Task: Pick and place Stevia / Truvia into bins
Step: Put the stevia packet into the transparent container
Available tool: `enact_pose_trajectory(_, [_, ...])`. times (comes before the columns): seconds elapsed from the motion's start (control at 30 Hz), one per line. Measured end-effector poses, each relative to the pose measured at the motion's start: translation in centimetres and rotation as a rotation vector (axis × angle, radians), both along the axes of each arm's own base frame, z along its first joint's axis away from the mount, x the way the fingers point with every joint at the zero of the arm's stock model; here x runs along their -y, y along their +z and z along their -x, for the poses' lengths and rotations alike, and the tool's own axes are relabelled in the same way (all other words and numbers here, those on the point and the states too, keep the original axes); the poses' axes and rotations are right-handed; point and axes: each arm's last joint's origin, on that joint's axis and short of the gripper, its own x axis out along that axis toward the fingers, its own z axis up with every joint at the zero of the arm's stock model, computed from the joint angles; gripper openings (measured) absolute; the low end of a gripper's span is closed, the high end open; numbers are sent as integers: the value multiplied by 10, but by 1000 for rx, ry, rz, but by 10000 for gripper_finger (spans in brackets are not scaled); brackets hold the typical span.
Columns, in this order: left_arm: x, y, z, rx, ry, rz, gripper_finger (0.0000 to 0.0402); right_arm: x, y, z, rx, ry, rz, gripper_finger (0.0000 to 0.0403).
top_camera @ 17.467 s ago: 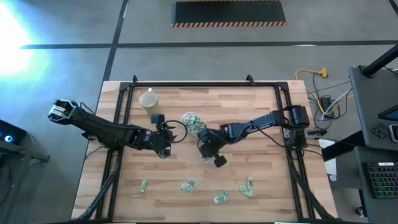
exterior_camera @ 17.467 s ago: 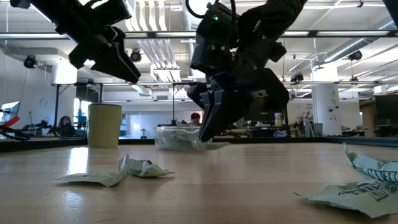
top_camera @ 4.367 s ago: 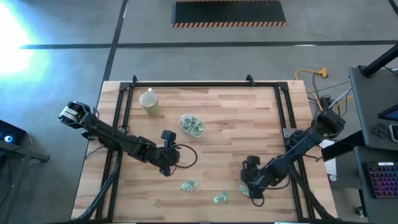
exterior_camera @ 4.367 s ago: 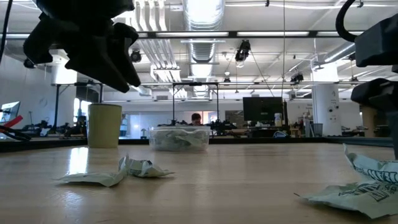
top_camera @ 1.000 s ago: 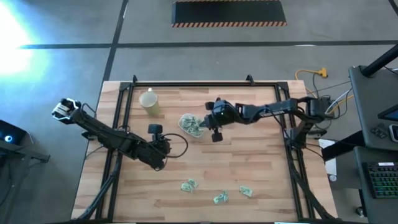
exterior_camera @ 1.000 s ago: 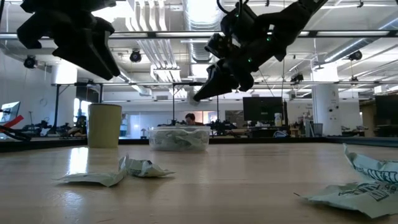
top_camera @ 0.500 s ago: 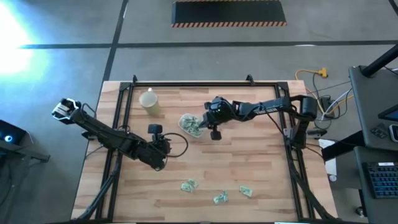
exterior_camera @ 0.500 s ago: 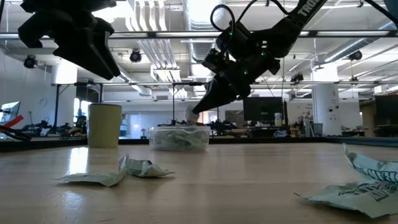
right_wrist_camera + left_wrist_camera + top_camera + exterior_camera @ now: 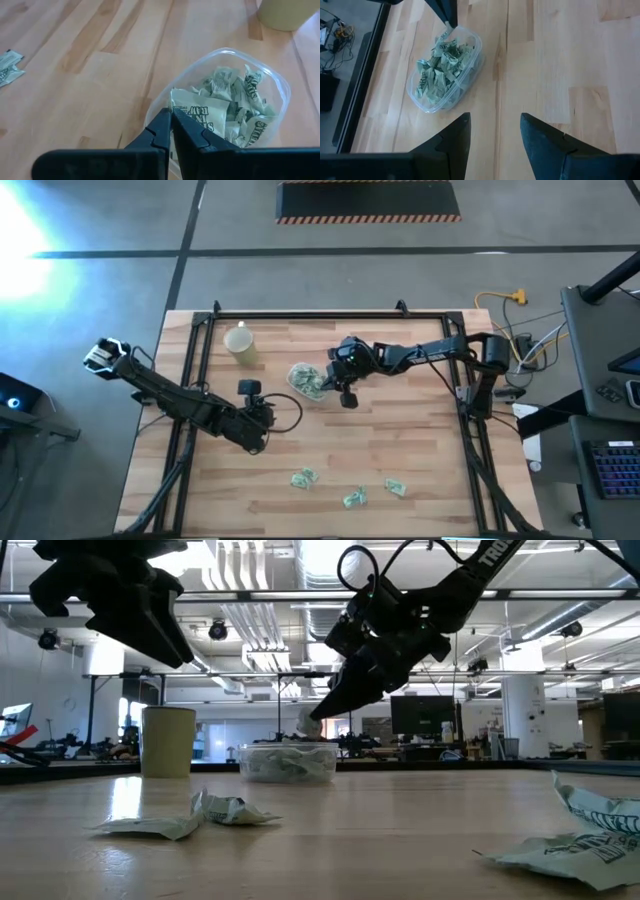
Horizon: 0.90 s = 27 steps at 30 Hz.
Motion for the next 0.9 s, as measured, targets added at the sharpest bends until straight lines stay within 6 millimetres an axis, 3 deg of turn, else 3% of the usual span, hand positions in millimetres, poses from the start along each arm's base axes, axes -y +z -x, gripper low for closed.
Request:
enact_pose_trajectory(0.53, [0, 0, 0, 0, 0, 0, 156, 0, 8, 0, 30, -14, -2, 115])
enact_pose_trajectory(0.9, [1, 0, -1, 10, -10, 22, 156, -2, 12, 2, -57, -10, -22, 90])
